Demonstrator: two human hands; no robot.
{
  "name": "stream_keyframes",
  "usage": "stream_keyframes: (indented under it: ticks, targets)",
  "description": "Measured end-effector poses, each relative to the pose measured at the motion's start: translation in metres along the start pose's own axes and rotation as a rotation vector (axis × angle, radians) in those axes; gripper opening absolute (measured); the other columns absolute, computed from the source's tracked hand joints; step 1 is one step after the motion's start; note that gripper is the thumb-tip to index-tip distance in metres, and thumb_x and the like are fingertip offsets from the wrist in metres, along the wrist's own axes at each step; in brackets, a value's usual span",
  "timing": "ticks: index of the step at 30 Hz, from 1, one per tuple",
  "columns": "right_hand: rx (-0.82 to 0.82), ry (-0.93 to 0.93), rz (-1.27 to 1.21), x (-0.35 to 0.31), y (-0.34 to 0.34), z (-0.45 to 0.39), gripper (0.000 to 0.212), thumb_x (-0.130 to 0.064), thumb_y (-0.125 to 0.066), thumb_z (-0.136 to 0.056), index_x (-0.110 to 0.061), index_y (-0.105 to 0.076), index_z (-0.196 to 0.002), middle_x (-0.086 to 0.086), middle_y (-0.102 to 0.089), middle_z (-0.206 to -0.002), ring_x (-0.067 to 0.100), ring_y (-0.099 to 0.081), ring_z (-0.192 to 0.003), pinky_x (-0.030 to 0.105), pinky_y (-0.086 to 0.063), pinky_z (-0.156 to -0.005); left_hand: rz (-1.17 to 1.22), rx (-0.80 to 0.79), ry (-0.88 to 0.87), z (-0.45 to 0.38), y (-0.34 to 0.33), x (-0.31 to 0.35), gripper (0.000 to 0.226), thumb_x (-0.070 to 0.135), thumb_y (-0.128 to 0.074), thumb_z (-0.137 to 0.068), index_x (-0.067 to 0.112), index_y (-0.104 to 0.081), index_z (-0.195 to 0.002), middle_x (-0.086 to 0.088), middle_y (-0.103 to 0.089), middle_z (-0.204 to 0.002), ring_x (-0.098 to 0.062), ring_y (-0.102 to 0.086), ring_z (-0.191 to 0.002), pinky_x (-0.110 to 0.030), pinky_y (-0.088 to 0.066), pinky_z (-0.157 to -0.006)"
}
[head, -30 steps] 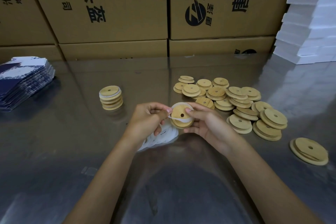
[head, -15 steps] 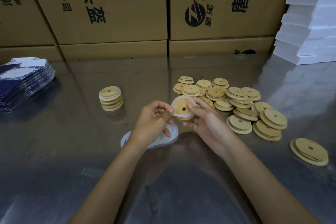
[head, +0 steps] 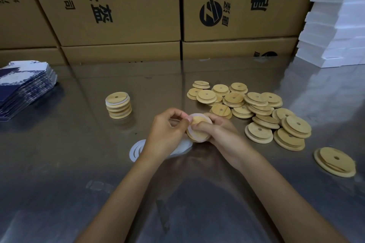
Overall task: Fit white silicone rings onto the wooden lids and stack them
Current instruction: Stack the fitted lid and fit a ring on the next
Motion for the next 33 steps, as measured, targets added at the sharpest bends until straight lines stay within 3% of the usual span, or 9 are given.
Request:
stream_keyframes:
  ticks: [3,6,10,15,21,24,26,29,33]
  targets:
    - [-0.013,0.013,0.076,0.0,0.001,0.0,0.019,-0.014,-0.071,-0.091,-0.014,-0.075,-0.109,0.016,-0.074,-0.111,0.028,-0.069,-0.109,0.041,-0.052,-0.099,-0.036,0.017,-0.013,0.001,0.003,0.003,0.003,0.016,-0.072,-0.087,0.016,-0.07,-0.084,0.0,-0.074,-0.079,-0.016,-0.072,-0.076,-0.039,-0.059,-0.079]
    - [-0.009,0.036,0.059,-0.002,0.002,0.0,0.017,-0.011,-0.071,-0.09,-0.011,-0.075,-0.107,0.017,-0.074,-0.108,0.022,-0.07,-0.098,0.034,-0.054,-0.091,-0.043,0.009,0.019,0.0,0.004,0.003,0.004,0.013,-0.072,-0.085,0.017,-0.071,-0.084,0.0,-0.075,-0.083,-0.019,-0.071,-0.083,-0.042,-0.058,-0.084]
    - [0.026,0.023,0.029,-0.002,0.004,0.0,0.02,-0.01,-0.071,-0.091,-0.007,-0.074,-0.11,0.02,-0.073,-0.112,0.026,-0.07,-0.1,0.042,-0.054,-0.096,-0.051,0.011,0.048,0.001,0.003,0.002,0.008,0.009,-0.071,-0.084,0.017,-0.071,-0.084,-0.001,-0.075,-0.079,-0.017,-0.072,-0.08,-0.044,-0.058,-0.086]
    - [0.037,0.018,0.035,-0.005,0.005,0.001,0.021,-0.01,-0.07,-0.09,-0.006,-0.074,-0.11,0.022,-0.072,-0.112,0.023,-0.068,-0.096,0.041,-0.054,-0.093,-0.111,0.038,0.006,0.002,0.002,0.004,0.012,0.009,-0.069,-0.083,0.02,-0.068,-0.079,0.0,-0.073,-0.074,-0.017,-0.071,-0.075,-0.047,-0.058,-0.081]
    - [-0.028,0.043,0.055,-0.007,0.004,0.002,0.023,-0.009,-0.07,-0.09,-0.006,-0.072,-0.113,0.023,-0.072,-0.112,0.038,-0.067,-0.112,0.048,-0.051,-0.101,-0.083,0.073,0.012,0.002,0.002,0.003,0.009,0.018,-0.06,-0.087,0.012,-0.062,-0.082,-0.019,-0.068,-0.079,-0.038,-0.066,-0.079,-0.055,-0.056,-0.077]
    - [-0.033,0.066,0.035,-0.009,0.007,0.001,0.024,-0.009,-0.069,-0.091,-0.007,-0.071,-0.114,0.023,-0.071,-0.114,0.038,-0.066,-0.113,0.047,-0.052,-0.1,-0.095,0.044,0.018,0.002,-0.001,0.004,0.011,0.02,-0.057,-0.089,0.011,-0.06,-0.083,-0.022,-0.067,-0.083,-0.04,-0.064,-0.082,-0.056,-0.055,-0.078]
    - [-0.04,0.069,0.011,-0.011,0.009,0.0,0.024,-0.009,-0.068,-0.091,-0.007,-0.071,-0.115,0.019,-0.073,-0.111,0.03,-0.069,-0.106,0.04,-0.053,-0.095,-0.142,0.025,-0.006,0.001,-0.001,0.004,0.01,0.02,-0.057,-0.089,0.013,-0.059,-0.082,-0.018,-0.066,-0.083,-0.033,-0.064,-0.08,-0.05,-0.056,-0.08]
    - [-0.066,0.061,0.002,-0.012,0.012,0.0,0.022,-0.011,-0.066,-0.092,-0.008,-0.074,-0.113,0.018,-0.073,-0.112,0.024,-0.068,-0.103,0.037,-0.052,-0.094,-0.296,0.02,-0.131,0.002,-0.001,0.008,0.009,0.019,-0.058,-0.088,0.021,-0.056,-0.08,0.002,-0.061,-0.089,-0.006,-0.059,-0.08,-0.015,-0.048,-0.07]
    - [-0.051,0.05,-0.041,-0.011,0.015,0.0,0.021,-0.012,-0.064,-0.093,-0.01,-0.074,-0.112,0.018,-0.072,-0.117,0.032,-0.067,-0.114,0.043,-0.051,-0.101,-0.367,-0.026,-0.255,0.005,-0.004,0.011,0.011,0.016,-0.059,-0.089,0.023,-0.054,-0.081,0.011,-0.055,-0.09,-0.002,-0.055,-0.082,-0.008,-0.039,-0.064]
Point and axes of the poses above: each hand's wrist, its own z-axis away from the middle knuckle, its own y-axis out of the back of the hand, x = y × z, the point moved 5 cm from there along -z, towards the middle knuckle
